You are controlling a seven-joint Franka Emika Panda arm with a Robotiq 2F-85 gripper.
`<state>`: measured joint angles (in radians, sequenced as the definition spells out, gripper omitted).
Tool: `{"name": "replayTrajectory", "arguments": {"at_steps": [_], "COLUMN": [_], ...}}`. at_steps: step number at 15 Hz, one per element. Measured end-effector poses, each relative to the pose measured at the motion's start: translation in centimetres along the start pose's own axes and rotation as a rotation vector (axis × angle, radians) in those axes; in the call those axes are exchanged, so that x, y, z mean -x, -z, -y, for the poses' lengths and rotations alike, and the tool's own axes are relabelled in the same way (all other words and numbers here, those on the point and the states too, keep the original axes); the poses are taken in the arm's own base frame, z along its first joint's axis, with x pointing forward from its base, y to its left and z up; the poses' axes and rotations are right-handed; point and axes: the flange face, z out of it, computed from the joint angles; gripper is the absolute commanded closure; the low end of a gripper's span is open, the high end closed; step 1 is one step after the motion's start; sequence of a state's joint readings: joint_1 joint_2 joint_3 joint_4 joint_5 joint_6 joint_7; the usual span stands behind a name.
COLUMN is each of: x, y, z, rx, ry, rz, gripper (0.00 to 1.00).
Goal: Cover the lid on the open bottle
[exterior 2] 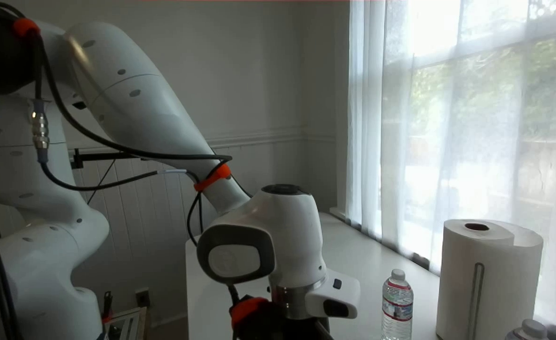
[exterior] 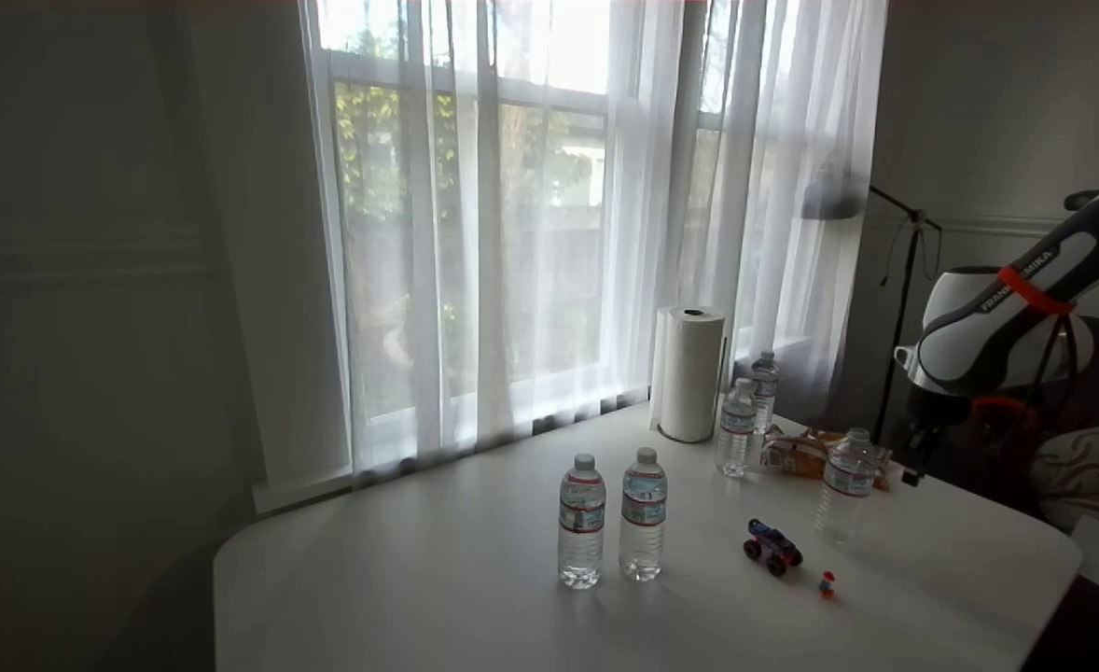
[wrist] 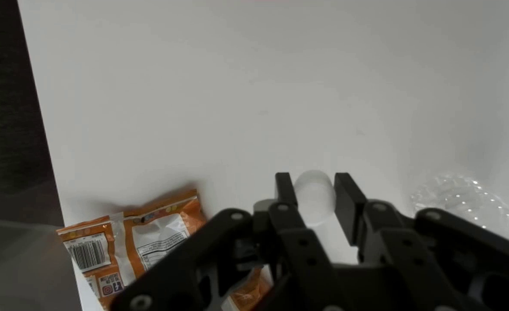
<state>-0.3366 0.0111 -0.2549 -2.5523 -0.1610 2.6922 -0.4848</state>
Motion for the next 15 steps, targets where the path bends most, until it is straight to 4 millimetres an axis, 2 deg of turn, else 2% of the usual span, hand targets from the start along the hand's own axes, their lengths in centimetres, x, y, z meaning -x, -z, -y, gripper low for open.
{"name": "replayTrajectory", "arguments": {"at_steps": [8,15], "x": [-0.4,-1.1], "y": [3.0,6.9], "z": [0.5,1.3], "rx": [0.014,0.030], "ry": [0.026,0.057], "rz": [-0.037,-0.084], "gripper": [0.73,0.71]}}
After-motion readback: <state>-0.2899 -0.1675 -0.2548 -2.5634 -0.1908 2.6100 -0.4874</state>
